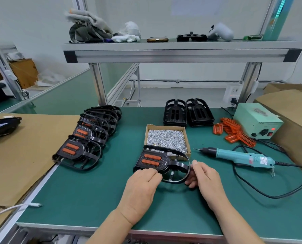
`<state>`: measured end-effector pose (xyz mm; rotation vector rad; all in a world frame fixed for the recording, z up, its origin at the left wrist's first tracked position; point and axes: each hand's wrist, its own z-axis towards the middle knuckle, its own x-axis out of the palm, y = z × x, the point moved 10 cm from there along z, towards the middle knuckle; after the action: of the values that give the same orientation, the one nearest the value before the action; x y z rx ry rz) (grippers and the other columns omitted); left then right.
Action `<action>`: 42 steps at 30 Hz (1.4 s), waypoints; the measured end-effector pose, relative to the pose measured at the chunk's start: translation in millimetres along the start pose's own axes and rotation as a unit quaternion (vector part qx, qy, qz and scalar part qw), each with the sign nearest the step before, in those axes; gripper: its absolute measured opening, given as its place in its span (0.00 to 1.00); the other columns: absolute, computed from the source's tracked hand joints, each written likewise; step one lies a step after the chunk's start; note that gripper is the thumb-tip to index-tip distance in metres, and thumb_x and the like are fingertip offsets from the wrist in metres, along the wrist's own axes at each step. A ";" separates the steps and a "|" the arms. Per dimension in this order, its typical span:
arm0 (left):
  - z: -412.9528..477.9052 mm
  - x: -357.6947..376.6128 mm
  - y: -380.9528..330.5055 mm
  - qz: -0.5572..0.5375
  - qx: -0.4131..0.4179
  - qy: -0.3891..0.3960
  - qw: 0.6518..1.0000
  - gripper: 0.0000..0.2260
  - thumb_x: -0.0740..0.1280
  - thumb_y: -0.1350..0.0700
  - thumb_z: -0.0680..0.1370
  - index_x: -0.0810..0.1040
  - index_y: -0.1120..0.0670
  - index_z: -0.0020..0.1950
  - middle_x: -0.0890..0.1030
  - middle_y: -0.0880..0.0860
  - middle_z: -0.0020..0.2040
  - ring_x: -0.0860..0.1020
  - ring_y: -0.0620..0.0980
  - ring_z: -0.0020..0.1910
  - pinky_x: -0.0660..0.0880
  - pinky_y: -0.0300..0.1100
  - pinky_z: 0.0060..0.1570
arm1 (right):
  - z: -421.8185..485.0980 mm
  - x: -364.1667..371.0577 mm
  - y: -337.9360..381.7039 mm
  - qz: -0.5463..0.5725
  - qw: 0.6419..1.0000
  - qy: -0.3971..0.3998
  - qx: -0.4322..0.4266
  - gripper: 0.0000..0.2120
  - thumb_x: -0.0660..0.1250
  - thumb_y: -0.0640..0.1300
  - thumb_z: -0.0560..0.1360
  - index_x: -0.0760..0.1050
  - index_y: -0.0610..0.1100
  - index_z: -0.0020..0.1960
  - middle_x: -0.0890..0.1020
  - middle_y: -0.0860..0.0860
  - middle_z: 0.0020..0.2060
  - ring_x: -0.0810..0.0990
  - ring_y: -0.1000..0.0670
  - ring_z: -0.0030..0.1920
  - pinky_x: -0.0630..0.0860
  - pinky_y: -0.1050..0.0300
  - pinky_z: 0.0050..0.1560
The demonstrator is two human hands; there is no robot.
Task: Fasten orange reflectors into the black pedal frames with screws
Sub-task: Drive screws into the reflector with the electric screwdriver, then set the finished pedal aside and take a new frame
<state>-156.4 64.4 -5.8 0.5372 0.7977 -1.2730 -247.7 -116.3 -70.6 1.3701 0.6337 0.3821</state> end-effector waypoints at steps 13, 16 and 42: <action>-49.1 -45.9 80.4 0.012 -0.148 -0.074 0.986 0.04 0.67 0.62 0.75 0.81 0.59 0.47 0.81 0.52 0.46 0.79 0.53 0.37 0.78 0.45 0.35 | -0.7 1.0 -3.1 -0.012 1.000 0.018 0.003 0.12 0.63 0.38 0.81 0.81 0.43 0.42 0.83 0.45 0.32 0.82 0.49 0.31 0.77 0.61 0.31; -56.4 -57.1 106.0 0.006 -0.186 -0.105 0.977 0.10 0.62 0.58 0.78 0.81 0.61 0.47 0.80 0.53 0.47 0.78 0.52 0.42 0.74 0.41 0.44 | -1.1 2.5 -2.7 -0.015 1.000 0.022 0.001 0.12 0.64 0.38 0.81 0.82 0.44 0.42 0.83 0.46 0.32 0.82 0.49 0.31 0.77 0.61 0.31; -121.3 -76.1 215.4 0.042 -0.502 -0.042 0.863 0.12 0.66 0.68 0.71 0.79 0.59 0.53 0.74 0.54 0.55 0.73 0.56 0.50 0.71 0.47 0.48 | -1.0 4.7 -0.4 -0.015 0.999 0.028 -0.003 0.13 0.64 0.37 0.81 0.82 0.46 0.40 0.83 0.46 0.33 0.82 0.50 0.32 0.77 0.63 0.32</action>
<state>18.4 252.3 -38.5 -0.3290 1.2091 -0.6389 -244.6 -112.7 -72.0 1.3468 0.6984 0.3999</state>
